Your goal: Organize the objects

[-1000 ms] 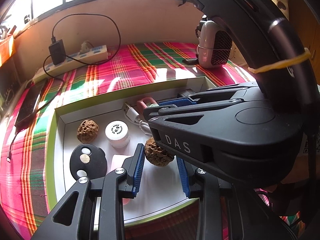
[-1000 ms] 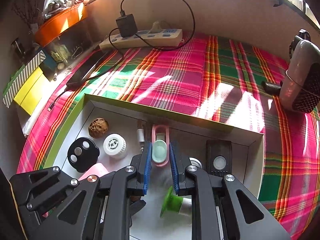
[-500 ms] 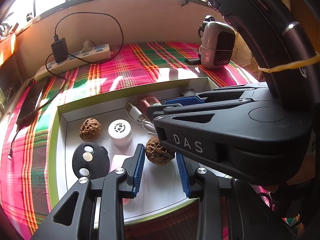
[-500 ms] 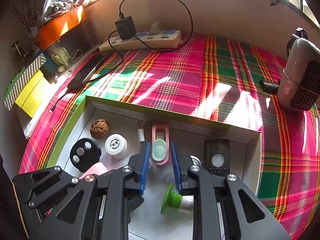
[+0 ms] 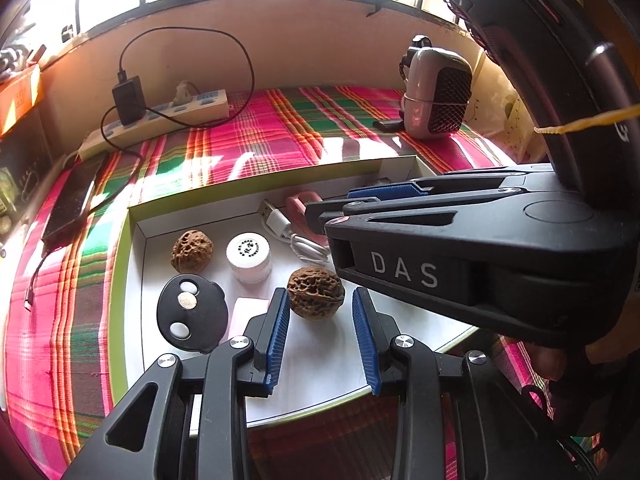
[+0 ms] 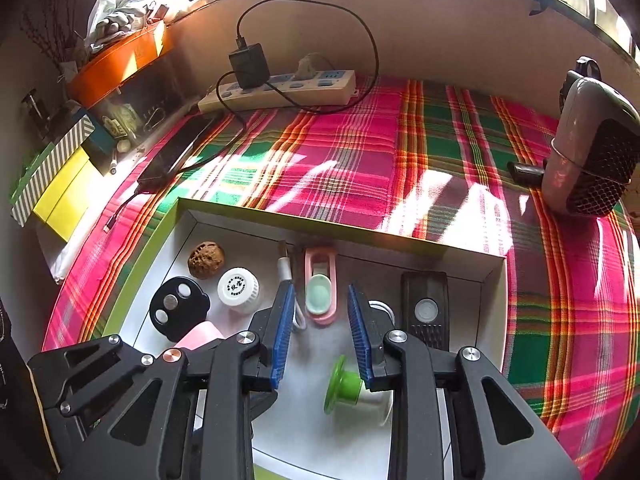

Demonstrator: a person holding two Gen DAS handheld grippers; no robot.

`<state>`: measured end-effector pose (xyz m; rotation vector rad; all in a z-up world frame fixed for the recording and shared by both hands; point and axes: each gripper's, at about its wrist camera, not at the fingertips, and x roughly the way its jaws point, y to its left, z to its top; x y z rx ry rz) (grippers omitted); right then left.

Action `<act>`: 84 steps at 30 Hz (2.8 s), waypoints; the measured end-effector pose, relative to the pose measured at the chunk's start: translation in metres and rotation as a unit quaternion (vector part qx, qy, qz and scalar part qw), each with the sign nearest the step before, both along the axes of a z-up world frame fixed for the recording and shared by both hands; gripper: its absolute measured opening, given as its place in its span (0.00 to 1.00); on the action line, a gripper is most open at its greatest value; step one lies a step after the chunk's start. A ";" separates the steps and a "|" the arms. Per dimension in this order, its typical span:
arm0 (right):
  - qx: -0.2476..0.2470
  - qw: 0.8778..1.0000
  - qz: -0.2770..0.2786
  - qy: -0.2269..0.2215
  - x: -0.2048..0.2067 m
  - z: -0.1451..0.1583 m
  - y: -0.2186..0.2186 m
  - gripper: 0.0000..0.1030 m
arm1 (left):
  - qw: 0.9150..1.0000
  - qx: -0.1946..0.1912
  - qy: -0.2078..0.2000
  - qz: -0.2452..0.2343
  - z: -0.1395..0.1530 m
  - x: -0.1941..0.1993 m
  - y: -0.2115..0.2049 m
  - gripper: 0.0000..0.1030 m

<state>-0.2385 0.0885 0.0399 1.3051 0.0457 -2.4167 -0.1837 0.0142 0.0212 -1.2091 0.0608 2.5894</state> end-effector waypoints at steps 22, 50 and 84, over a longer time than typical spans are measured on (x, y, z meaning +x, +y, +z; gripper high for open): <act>0.003 0.997 -0.055 0.054 0.058 0.029 0.027 0.31 | 0.998 -0.019 0.026 0.048 0.020 0.044 -0.016 0.30; 0.059 0.992 -0.104 0.037 0.158 -0.007 0.045 0.50 | 0.991 -0.052 0.009 0.120 -0.002 0.124 -0.019 0.30; 0.076 0.985 -0.147 0.045 0.181 -0.028 0.057 0.62 | 0.990 -0.046 -0.001 0.133 -0.020 0.133 -0.015 0.30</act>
